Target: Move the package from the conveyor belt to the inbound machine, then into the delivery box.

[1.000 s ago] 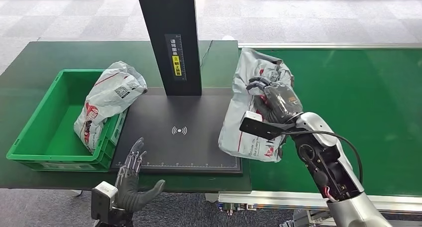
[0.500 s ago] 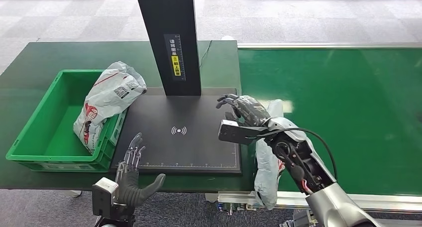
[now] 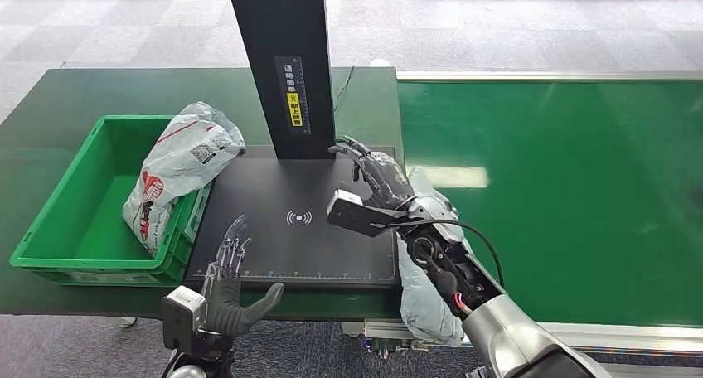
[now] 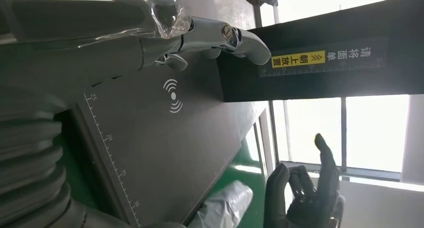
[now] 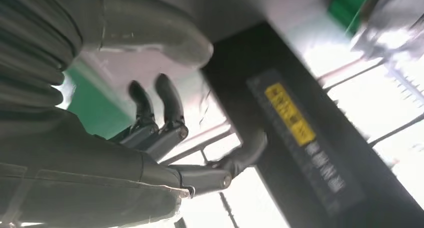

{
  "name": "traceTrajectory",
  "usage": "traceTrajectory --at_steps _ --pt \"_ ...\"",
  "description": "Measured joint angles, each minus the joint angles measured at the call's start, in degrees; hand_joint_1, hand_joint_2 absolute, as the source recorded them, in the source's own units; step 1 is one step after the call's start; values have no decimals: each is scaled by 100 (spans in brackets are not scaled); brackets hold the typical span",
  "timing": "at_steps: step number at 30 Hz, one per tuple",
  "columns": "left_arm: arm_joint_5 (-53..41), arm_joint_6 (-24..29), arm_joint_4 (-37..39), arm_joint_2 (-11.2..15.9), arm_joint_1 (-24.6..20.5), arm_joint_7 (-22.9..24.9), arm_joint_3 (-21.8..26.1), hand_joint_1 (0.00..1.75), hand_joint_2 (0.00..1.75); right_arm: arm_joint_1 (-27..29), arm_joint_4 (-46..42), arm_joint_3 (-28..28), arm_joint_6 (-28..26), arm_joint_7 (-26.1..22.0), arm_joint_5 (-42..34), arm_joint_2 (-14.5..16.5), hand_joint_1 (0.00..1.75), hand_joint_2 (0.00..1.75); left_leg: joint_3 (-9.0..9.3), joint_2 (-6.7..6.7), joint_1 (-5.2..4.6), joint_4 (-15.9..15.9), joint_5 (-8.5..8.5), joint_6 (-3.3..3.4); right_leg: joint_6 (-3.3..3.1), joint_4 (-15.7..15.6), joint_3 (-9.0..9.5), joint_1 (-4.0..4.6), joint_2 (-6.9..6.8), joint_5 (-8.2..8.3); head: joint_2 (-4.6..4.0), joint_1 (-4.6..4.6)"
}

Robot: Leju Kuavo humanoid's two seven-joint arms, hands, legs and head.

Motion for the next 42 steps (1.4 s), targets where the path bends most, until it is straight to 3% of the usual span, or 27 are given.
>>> traceTrajectory --at_steps 4,11,16,22,28,32,37,38,39,42 --pt "-17 29 1 0 30 10 3 0 175 195 -448 -115 -414 620 450 -154 0 175 1 -1 0 0 0 0 0 0 0 0 0 0 -1 0" --pt "-46 142 -57 2 241 66 26 0 175 1060 -1978 -761 11 2134 1268 -700 0 175 -8 -9 0 0 -3 1 1 -1 -6 -1 -4 -1 -1 0" --pt "-136 181 -147 2 382 133 62 0 175 1823 -2999 -1444 881 3213 1497 -911 0 175 -12 -10 0 0 -8 2 2 -3 -9 -1 -4 -3 0 -1" --pt "-243 96 -191 -1 413 295 83 0 175 2477 -3355 -1995 1642 3742 1521 -971 0 175 -9 -7 0 -1 -8 2 2 -3 -9 0 -3 -2 0 0" --pt "-305 -37 -161 -15 299 369 89 0 175 2763 -3229 -2134 2341 3612 1333 -954 0 175 -10 -4 0 -1 -7 2 1 -3 -9 0 -2 -2 0 0" --pt "-315 -66 -98 -28 212 372 88 0 175 2708 -2927 -2135 2574 3115 974 -882 0 175 -10 -3 0 -1 -7 1 1 -2 -8 0 -1 -2 -1 -1" --pt "-314 -112 1 -26 133 297 88 0 175 2434 -2361 -2163 2707 2067 196 -745 0 175 -7 8 1 -1 -7 1 0 -2 -9 1 7 0 0 -1" --pt "-311 -117 19 -26 120 280 88 0 175 2370 -2254 -2168 2724 1877 73 -707 4 175 -6 8 2 -1 -7 1 0 -2 -9 1 8 0 1 -1" --pt "-307 -121 37 -26 107 265 88 0 175 2301 -2139 -2168 2751 1718 -24 -668 24 175 -5 8 2 -1 -7 1 -1 -2 -9 2 9 0 1 -1" --pt "-301 -131 93 -27 66 246 88 0 175 2089 -1786 -2148 2835 1540 -124 -560 151 175 -5 6 3 -1 -6 0 -1 -2 -8 3 8 0 -1 -1"
